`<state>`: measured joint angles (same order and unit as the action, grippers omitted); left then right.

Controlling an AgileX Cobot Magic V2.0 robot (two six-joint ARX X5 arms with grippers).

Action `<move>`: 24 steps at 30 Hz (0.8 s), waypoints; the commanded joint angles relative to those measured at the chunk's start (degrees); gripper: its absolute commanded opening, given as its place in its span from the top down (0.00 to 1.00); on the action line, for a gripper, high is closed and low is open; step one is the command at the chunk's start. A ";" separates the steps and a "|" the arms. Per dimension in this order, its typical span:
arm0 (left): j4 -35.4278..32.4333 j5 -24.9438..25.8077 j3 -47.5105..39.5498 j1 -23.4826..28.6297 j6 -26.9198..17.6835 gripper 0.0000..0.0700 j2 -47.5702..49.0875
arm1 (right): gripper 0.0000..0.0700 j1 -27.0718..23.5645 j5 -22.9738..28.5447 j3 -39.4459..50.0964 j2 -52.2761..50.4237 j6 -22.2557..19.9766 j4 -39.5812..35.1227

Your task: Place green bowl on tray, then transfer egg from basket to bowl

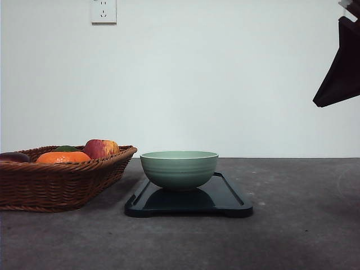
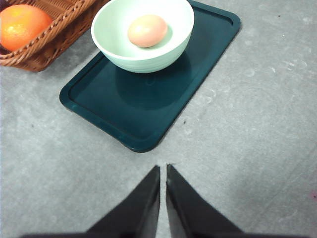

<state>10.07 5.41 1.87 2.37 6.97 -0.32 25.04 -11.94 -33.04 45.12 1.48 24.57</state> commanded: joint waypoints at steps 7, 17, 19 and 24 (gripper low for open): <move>0.17 -0.07 -1.11 0.02 -0.47 1.00 0.07 | 0.98 0.33 -0.06 -0.20 0.37 -0.04 -0.62; 0.18 -0.07 -1.11 0.02 -0.47 1.00 0.07 | 0.98 -1.97 4.59 2.40 -4.20 -6.64 -3.75; 0.18 -0.07 -1.11 0.02 -0.47 1.00 0.07 | 0.98 -4.18 4.52 4.94 -8.18 -6.70 -5.06; 0.20 -0.07 -1.11 0.02 -0.49 1.00 0.07 | 0.98 -11.38 5.40 14.16 -21.20 -6.71 -9.75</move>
<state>10.07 5.41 1.87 2.37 6.98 -0.32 14.43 -6.91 -20.11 25.83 -4.65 15.73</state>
